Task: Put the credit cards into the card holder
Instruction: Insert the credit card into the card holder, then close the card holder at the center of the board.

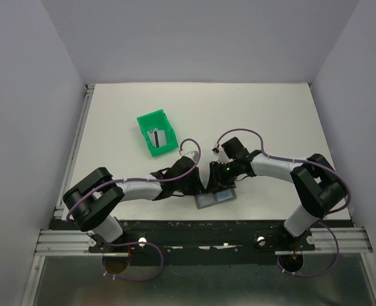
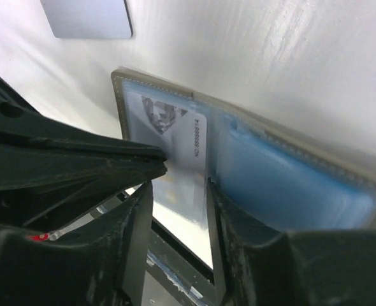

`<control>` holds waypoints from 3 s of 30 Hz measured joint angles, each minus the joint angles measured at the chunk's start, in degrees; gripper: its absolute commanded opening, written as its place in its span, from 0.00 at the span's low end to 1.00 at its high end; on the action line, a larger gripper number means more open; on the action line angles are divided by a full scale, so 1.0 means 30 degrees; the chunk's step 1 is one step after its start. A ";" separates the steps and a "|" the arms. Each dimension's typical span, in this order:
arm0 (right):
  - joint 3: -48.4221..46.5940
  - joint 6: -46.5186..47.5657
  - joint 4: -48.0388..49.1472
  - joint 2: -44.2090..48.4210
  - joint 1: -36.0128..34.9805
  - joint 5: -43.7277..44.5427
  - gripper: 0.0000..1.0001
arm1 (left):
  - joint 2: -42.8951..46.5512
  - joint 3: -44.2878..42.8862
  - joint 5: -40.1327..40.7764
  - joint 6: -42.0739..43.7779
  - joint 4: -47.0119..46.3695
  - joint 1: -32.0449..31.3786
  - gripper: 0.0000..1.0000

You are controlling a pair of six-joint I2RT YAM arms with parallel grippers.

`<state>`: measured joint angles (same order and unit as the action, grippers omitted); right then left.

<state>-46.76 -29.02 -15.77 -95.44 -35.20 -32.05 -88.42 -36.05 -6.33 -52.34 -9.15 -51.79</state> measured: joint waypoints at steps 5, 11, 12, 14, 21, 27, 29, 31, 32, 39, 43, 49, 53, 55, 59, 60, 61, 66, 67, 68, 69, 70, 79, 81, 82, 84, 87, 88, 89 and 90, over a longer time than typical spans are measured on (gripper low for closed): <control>-0.0007 0.0277 -0.1450 0.1807 -0.0036 0.1654 0.54 | -0.0342 0.0000 -0.0131 -0.0270 -0.0619 -0.0029 0.00; -0.0066 0.0568 -0.2339 0.3002 -0.0036 0.3184 0.32 | -0.0306 0.0000 -0.0124 -0.0357 -0.0619 -0.0029 0.00; -0.0066 0.0597 -0.2361 0.2973 -0.0036 0.3308 0.29 | -0.0219 0.0000 -0.0117 -0.0350 -0.0474 -0.0029 0.00; -0.0066 0.0612 -0.2310 0.2820 -0.0036 0.3402 0.27 | 0.0153 0.0058 -0.0051 -0.0328 0.0022 -0.0029 0.00; 0.0000 0.0488 -0.1421 0.1763 -0.0036 0.3315 0.26 | 0.3133 0.0459 0.0605 -0.0270 0.1938 -0.0036 0.00; 0.0007 0.0321 -0.0597 0.0933 -0.0036 0.2725 0.20 | 0.3687 0.1056 0.0962 -0.0277 0.2215 -0.0029 0.00; 0.0007 0.0284 -0.0357 0.0772 -0.0044 0.2419 0.20 | 0.3475 0.1457 0.0976 -0.0342 0.2382 -0.0036 0.00; 0.0015 0.0189 -0.0095 0.0597 -0.0124 0.2208 0.19 | 0.3264 0.1756 0.0991 -0.0393 0.2535 -0.0036 0.00; 0.0015 0.0175 0.0000 0.0525 -0.0189 0.2120 0.19 | 0.3126 0.1902 0.1013 -0.0437 0.2652 -0.0029 0.00; 0.0168 -0.0051 0.0714 0.0102 -0.0532 0.1515 0.18 | 0.2834 0.2047 0.1035 -0.0765 0.2492 -0.0029 0.00; 0.0197 -0.0291 0.0925 -0.0007 -0.0532 0.1304 0.18 | 0.2674 0.2047 0.0998 -0.0852 0.2237 -0.0029 0.00; 0.0262 -0.0408 0.1115 0.0000 -0.0525 0.1115 0.22 | 0.2579 0.2047 0.0947 -0.0882 0.2076 -0.0029 0.00; 0.0240 -0.0313 0.0576 0.0656 -0.0561 0.1370 0.42 | 0.2543 0.2047 0.0954 -0.0940 0.1909 -0.0029 0.00; -0.0029 -0.0168 -0.0335 0.1588 -0.0678 0.1763 0.48 | 0.2477 0.2047 0.0954 -0.0984 0.1778 -0.0029 0.00; -0.1479 0.0510 -0.2463 0.3920 -0.0874 0.3439 0.57 | 0.2412 0.2047 0.0947 -0.1005 0.1617 -0.0029 0.00; -0.1938 0.0699 -0.2936 0.4524 -0.0889 0.3963 0.65 | 0.2412 0.2047 0.0954 -0.1005 0.1610 -0.0029 0.00; -0.2397 0.0860 -0.3388 0.5056 -0.0911 0.4575 0.73 | 0.2404 0.2047 0.0954 -0.1005 0.1596 -0.0036 0.00; -0.3592 0.1413 -0.5756 0.5807 -0.0911 0.7817 0.77 | 0.2397 0.2040 0.0954 -0.0998 0.1588 -0.0036 0.00; -0.3570 0.1472 -0.6237 0.5705 -0.0911 0.8437 0.77 | 0.2397 0.2040 0.0954 -0.0998 0.1588 -0.0029 0.00; -0.3504 0.1486 -0.6696 0.5574 -0.0911 0.9041 0.78 | 0.2397 0.2033 0.0954 -0.0998 0.1588 -0.0036 0.00; -0.3453 0.1494 -0.7104 0.5421 -0.0911 0.9617 0.78 | 0.2397 0.2025 0.0954 -0.0998 0.1596 -0.0029 0.00; -0.3410 0.1508 -0.7439 0.5246 -0.0911 1.0112 0.78 | 0.2397 0.2025 0.0954 -0.0998 0.1603 -0.0036 0.00; -0.3286 0.1916 -0.7941 0.3359 -0.0911 1.2174 0.74 | 0.2397 0.2025 0.0954 -0.0991 0.1617 -0.0036 0.00; -0.3286 0.2069 -0.7883 0.2761 -0.0911 1.2407 0.68 | 0.2397 0.2025 0.0954 -0.0991 0.1617 -0.0029 0.00; -0.3286 0.2157 -0.7839 0.2499 -0.0911 1.2524 0.65 | 0.2397 0.2025 0.0954 -0.0991 0.1625 -0.0036 0.00; -0.3286 0.2229 -0.7701 0.2084 -0.0911 1.2801 0.58 | 0.2397 0.2025 0.0954 -0.0991 0.1625 -0.0036 0.00; -0.3286 0.2280 -0.7475 0.1821 -0.0911 1.3318 0.51 | 0.2404 0.2025 0.0962 -0.0991 0.1632 -0.0036 0.00; -0.3279 0.2280 -0.7344 0.1807 -0.0911 1.3478 0.49 | 0.2404 0.2025 0.0962 -0.0991 0.1632 -0.0036 0.00; -0.3279 0.2280 -0.7184 0.1807 -0.0911 1.3617 0.48 | 0.2404 0.2025 0.0962 -0.0998 0.1639 -0.0036 0.00; -0.3279 0.2280 -0.7023 0.1807 -0.0911 1.3806 0.47 | 0.2404 0.2025 0.0962 -0.0998 0.1639 -0.0036 0.00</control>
<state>-56.60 -22.17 -36.84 -90.02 -37.93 9.37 -81.21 -29.98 -3.44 -55.33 -4.23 -51.90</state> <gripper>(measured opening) 0.499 0.020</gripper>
